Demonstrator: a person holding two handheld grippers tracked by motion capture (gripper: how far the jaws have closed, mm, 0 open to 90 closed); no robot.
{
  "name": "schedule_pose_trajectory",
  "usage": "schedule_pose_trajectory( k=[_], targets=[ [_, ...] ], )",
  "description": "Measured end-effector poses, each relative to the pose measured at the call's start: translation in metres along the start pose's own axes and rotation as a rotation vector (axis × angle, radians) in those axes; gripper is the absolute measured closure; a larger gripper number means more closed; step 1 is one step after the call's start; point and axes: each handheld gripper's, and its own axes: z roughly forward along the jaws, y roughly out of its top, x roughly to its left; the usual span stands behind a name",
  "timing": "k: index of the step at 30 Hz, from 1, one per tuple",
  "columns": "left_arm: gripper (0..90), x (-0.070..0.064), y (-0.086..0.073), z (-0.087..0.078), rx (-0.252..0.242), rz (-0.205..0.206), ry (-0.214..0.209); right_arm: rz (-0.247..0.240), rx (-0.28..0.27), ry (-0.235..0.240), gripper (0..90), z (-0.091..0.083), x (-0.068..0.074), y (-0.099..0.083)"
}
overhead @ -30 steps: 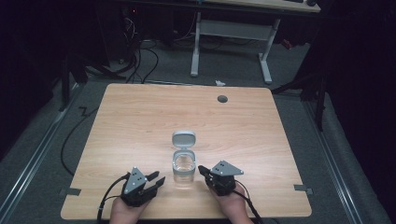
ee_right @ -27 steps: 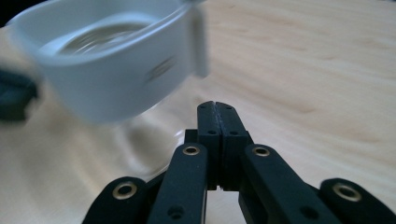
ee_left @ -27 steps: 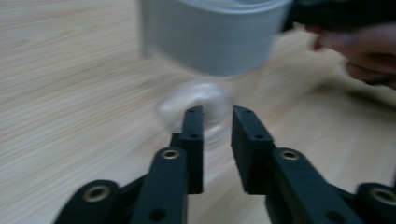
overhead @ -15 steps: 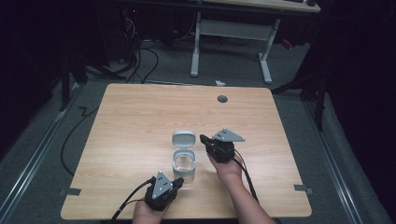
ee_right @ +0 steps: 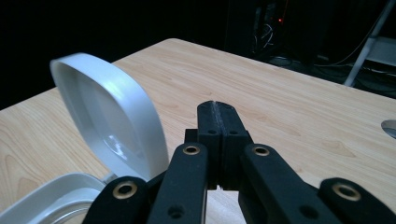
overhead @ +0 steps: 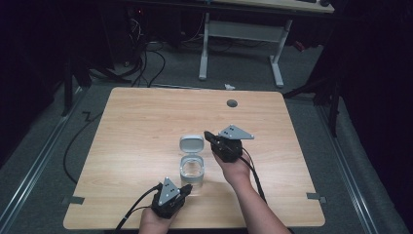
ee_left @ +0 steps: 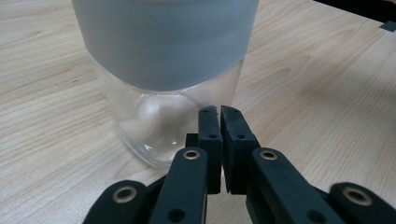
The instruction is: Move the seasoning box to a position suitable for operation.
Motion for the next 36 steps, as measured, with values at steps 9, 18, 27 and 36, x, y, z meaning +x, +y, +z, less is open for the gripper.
schedule_pose_trajectory(
  k=[9, 18, 27, 36],
  targets=[
    [86.6, 0.001, 0.000, 0.000, -0.001, -0.011, -0.004, -0.023, -0.002, 0.024, 89.9, -0.008, 0.011, 0.000],
    [86.3, 0.001, 0.000, 0.000, -0.002, -0.012, -0.006, -0.048, -0.024, 0.040, 89.9, -0.022, 0.021, -0.001],
    [86.0, 0.002, 0.002, -0.001, -0.002, -0.015, -0.008, -0.033, -0.026, 0.054, 89.8, -0.029, 0.026, -0.008],
    [83.6, 0.003, 0.011, -0.014, -0.015, -0.004, -0.022, -0.023, -0.016, 0.035, 88.9, -0.045, 0.022, -0.032]
  ],
)
